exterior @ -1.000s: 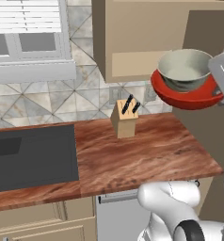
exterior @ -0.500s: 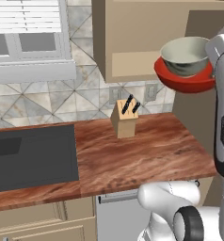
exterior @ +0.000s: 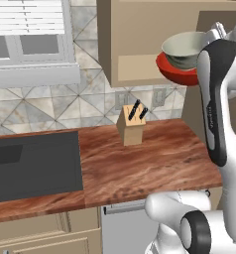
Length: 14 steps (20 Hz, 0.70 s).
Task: Pick up the bowls on the counter and stack them on top of one another in the open cabinet. Place the smaller bowl on top of the larger bowl.
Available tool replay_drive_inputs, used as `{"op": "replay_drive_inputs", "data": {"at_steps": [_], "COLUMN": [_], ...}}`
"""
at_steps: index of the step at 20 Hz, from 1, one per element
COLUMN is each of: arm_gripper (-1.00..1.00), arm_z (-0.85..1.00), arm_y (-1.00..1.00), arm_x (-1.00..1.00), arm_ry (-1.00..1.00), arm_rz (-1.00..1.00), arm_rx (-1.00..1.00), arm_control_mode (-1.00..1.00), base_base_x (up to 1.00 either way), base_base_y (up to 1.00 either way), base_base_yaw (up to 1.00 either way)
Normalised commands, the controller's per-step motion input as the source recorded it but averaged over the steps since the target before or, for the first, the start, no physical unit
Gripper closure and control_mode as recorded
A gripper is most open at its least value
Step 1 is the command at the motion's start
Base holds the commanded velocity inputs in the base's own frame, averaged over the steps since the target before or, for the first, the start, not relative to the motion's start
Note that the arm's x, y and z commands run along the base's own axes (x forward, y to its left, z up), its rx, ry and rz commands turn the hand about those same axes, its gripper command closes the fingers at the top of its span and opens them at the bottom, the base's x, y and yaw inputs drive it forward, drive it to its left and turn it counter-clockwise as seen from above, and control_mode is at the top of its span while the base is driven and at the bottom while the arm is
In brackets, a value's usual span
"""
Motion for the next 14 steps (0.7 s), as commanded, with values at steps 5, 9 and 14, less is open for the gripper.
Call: {"op": "replay_drive_inputs", "data": {"at_steps": [5,9,14], "arm_gripper": [1.0,1.0,1.0], "arm_z": [0.0,-0.01,-0.16], "arm_y": [0.0,-0.01,0.0], "arm_x": [0.44,0.55,0.76], "arm_ry": [-0.08,0.0,0.04], "arm_rz": [-0.02,-0.01,0.0], "arm_rx": [0.04,0.12,0.14], "arm_control_mode": [-1.0,-1.0,-1.0], "base_base_x": [0.0,0.0,0.0], "base_base_y": [0.0,0.0,0.0], "base_base_yaw": [0.0,0.0,0.0]}}
